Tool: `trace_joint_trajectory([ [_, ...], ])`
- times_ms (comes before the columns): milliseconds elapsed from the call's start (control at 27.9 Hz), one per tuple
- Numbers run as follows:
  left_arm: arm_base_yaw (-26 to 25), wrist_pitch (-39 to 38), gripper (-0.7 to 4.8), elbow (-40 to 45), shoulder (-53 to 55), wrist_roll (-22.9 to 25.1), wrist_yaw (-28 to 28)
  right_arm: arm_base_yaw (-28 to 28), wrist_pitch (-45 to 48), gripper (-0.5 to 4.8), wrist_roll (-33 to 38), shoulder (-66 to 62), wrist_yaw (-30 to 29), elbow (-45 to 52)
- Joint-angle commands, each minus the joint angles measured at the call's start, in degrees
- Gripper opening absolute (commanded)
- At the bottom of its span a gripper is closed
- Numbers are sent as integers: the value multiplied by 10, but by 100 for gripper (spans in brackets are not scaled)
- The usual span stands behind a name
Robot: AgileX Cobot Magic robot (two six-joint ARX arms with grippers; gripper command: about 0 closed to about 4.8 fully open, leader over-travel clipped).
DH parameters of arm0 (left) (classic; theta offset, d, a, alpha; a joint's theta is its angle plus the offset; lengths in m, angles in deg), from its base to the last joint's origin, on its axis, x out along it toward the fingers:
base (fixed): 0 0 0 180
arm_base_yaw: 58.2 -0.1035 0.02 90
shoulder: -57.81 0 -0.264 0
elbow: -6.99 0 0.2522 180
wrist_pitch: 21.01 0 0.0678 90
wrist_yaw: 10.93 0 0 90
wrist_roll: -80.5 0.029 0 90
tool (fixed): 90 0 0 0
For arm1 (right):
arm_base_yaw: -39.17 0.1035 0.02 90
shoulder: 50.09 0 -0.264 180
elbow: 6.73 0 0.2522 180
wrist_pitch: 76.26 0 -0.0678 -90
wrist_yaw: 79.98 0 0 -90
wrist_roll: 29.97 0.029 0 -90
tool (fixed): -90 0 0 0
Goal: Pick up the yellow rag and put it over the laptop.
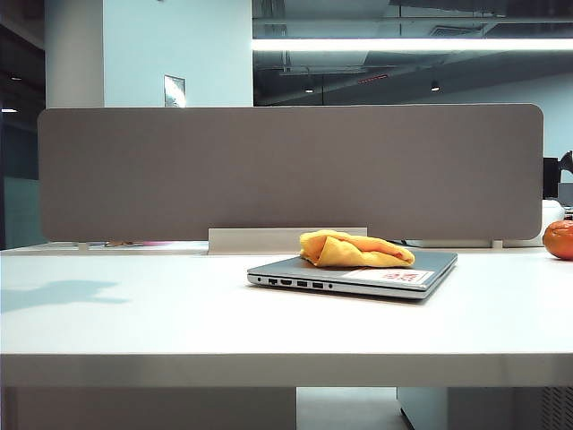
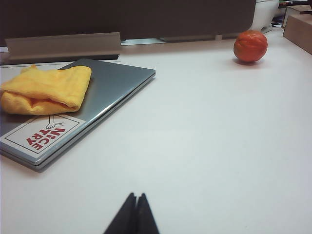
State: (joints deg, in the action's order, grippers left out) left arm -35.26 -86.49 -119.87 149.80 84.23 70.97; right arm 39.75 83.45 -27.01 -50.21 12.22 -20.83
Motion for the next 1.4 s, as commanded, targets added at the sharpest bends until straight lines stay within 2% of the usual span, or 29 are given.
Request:
trace_joint_trajectory([
  [36,1,-19,-6,-2,-24,10,-14,0,7,-6,0,1,3,2],
  [143,0,-34,-6,2,-41,10,-13,0,7,-6,0,1,3,2],
  [430,-6,12,-6,79,-123,4,-11,0,7,-6,0,1,3,2],
  [609,-6,11,-6,114,-163,-4,-11,0,7,-6,0,1,3,2],
  [717,-5,42,-6,178,-209,-23,-7,0,7,-6,0,1,3,2],
  [825,-5,75,-6,249,-253,-24,-7,0,7,-6,0,1,3,2],
  [932,-5,116,-6,367,-326,-16,-9,0,7,-6,0,1,3,2],
  [1076,-5,132,-6,450,-386,-25,-11,0,7,-6,0,1,3,2],
  [1183,-5,128,-6,488,-415,-22,-11,0,7,-6,0,1,3,2],
  [1398,-5,64,-6,492,-419,-22,-9,0,7,-6,0,1,3,2],
])
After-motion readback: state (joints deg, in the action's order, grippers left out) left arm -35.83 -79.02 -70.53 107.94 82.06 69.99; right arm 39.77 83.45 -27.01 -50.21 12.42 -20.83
